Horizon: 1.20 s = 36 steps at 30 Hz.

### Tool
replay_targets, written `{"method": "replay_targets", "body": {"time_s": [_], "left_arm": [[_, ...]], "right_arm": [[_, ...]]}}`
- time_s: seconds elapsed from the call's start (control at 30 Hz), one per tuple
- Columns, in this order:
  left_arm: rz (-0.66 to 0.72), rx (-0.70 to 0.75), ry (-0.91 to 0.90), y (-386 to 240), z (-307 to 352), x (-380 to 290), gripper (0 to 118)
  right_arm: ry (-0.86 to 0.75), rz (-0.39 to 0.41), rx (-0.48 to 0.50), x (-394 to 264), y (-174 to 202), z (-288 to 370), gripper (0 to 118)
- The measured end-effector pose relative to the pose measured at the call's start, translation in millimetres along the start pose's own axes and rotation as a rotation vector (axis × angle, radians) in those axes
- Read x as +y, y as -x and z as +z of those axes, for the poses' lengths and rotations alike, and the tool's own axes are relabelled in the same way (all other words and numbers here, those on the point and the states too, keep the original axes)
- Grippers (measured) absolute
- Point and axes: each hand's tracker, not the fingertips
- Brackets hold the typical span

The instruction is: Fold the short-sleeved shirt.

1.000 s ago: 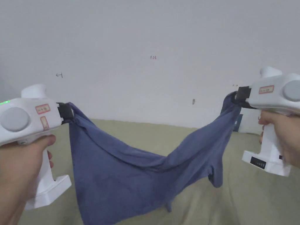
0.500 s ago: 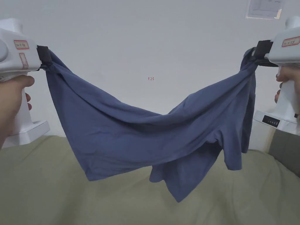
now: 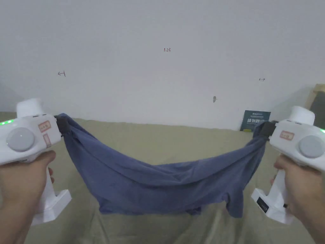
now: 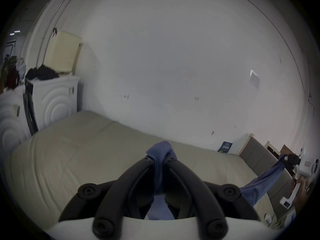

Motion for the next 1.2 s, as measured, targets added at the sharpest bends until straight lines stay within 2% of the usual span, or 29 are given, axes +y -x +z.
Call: {"method": "replay_targets", "body": {"time_s": [0.1,0.17,0.27,0.37,0.47,0.57,0.6,0.63,0.67,0.7,0.73,0.77,0.8,0.9,0.93,1.0,1.03,1.07,1.1,1.13,1.17,1.2], "left_arm": [[0.03,0.008,-0.026,17.9,32.1,-41.7,8],[0.046,0.01,-0.036,28.3,68.4,-68.6,8],[-0.019,0.03,0.1,42.4,116.2,-117.5,8],[0.024,0.029,0.221,66.5,152.7,-174.9,8],[0.012,0.092,0.337,91.2,168.0,-223.4,8],[0.078,0.103,0.404,117.8,165.3,-249.0,8],[0.07,0.099,0.403,121.1,162.2,-250.9,8],[0.045,0.072,0.4,122.9,159.0,-251.4,10],[0.027,0.057,0.392,122.6,159.2,-250.4,22],[-0.004,0.069,0.388,121.2,158.3,-246.9,74],[-0.042,0.081,0.394,119.1,159.8,-242.6,115],[-0.05,0.062,0.386,117.1,175.1,-232.6,116],[-0.042,0.017,0.301,110.4,194.7,-229.9,116],[-0.096,-0.002,0.273,101.2,240.4,-216.5,118],[-0.137,-0.01,0.24,96.5,248.0,-232.0,118],[-0.201,0.006,0.267,91.7,271.7,-243.3,118],[-0.25,0.062,0.276,89.1,283.0,-250.8,116],[-0.303,0.138,0.276,93.9,292.0,-254.6,112],[-0.324,0.15,0.307,95.3,299.2,-259.5,84],[-0.316,0.122,0.344,99.3,306.4,-264.1,37],[-0.292,0.122,0.365,104.0,311.2,-267.3,1],[-0.267,0.159,0.396,109.7,313.3,-271.8,1]], "right_arm": [[0.02,-0.031,-0.009,-44.3,-27.6,18.5,3],[0.095,-0.062,-0.029,-75.5,-45.4,39.3,3],[0.216,-0.121,-0.047,-125.6,-74.8,71.1,3],[0.317,-0.143,-0.092,-181.5,-105.8,92.9,3],[0.405,-0.154,-0.155,-227.9,-122.9,112.7,4],[0.435,-0.172,-0.195,-254.0,-137.1,116.8,4],[0.438,-0.167,-0.199,-258.7,-140.3,114.7,7],[0.447,-0.15,-0.189,-262.0,-143.9,110.5,21],[0.444,-0.121,-0.174,-264.2,-145.1,110.2,54],[0.441,-0.073,-0.172,-263.9,-143.0,113.2,101],[0.426,-0.037,-0.164,-260.3,-138.3,120.0,118],[0.374,-0.005,-0.153,-254.3,-130.5,134.1,118],[0.307,-0.004,-0.092,-249.3,-119.6,151.9,118],[0.252,0.001,0.004,-243.3,-86.9,206.7,118],[0.23,-0.002,0.049,-245.1,-76.0,225.4,118],[0.223,0.044,0.081,-250.4,-60.0,262.1,118],[0.217,0.072,0.099,-255.4,-50.6,278.3,117],[0.212,0.091,0.122,-261.5,-41.8,293.8,111],[0.222,0.09,0.139,-266.0,-40.6,305.9,69],[0.227,0.091,0.181,-269.5,-35.2,317.4,6],[0.231,0.117,0.183,-271.4,-28.5,326.7,0],[0.241,0.19,0.11,-273.5,-19.8,332.4,0]]}}
